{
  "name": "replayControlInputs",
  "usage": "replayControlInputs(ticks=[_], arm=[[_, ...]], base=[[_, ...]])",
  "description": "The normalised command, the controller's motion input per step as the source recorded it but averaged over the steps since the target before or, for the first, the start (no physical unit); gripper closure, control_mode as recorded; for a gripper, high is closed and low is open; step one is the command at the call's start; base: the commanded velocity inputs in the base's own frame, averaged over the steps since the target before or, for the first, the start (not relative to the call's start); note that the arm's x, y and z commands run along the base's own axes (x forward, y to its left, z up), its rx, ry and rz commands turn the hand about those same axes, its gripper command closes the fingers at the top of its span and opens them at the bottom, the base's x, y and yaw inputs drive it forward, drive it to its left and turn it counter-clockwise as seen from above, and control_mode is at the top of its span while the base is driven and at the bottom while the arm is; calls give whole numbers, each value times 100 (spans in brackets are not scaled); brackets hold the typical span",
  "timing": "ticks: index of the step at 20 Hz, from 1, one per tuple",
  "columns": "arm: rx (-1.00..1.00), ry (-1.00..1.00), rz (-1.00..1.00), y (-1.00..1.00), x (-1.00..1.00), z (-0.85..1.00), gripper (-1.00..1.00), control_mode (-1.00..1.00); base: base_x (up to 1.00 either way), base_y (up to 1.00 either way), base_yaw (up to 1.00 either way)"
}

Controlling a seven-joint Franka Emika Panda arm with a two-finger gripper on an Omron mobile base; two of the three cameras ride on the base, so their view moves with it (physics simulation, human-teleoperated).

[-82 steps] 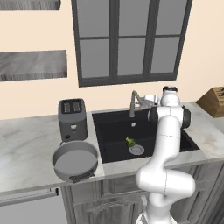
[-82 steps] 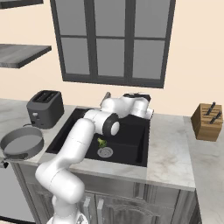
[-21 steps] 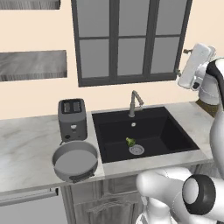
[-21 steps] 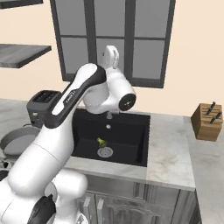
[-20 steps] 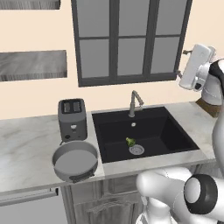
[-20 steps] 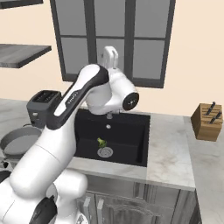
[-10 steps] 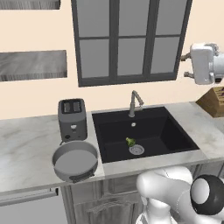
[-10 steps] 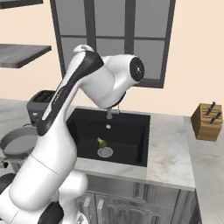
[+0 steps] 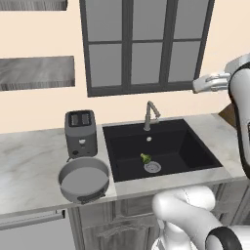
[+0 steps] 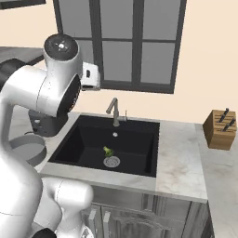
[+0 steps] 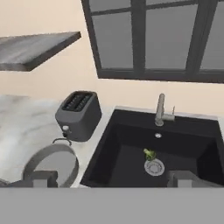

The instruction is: Dump the broccoli from the pot into the sink. Then turn on the water and wash the broccoli. Then turn off the water and put the broccoli back in the pot.

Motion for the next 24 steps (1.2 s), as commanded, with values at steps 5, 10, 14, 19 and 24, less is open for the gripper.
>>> replayControlInputs(ticks=[5, 10, 14, 19, 24], arm=[[-61, -6, -10, 9, -4, -66, -100, -100], [-48, 0, -10, 3, 0, -56, -100, -100], [-40, 0, -10, 1, 0, -53, -100, -100], [-19, 0, -11, 0, 0, -30, -100, -100], [1, 0, -7, 0, 0, -6, -100, -100]], base=[[0, 0, 0], [0, 0, 0], [0, 0, 0], [0, 0, 0], [0, 0, 0]])
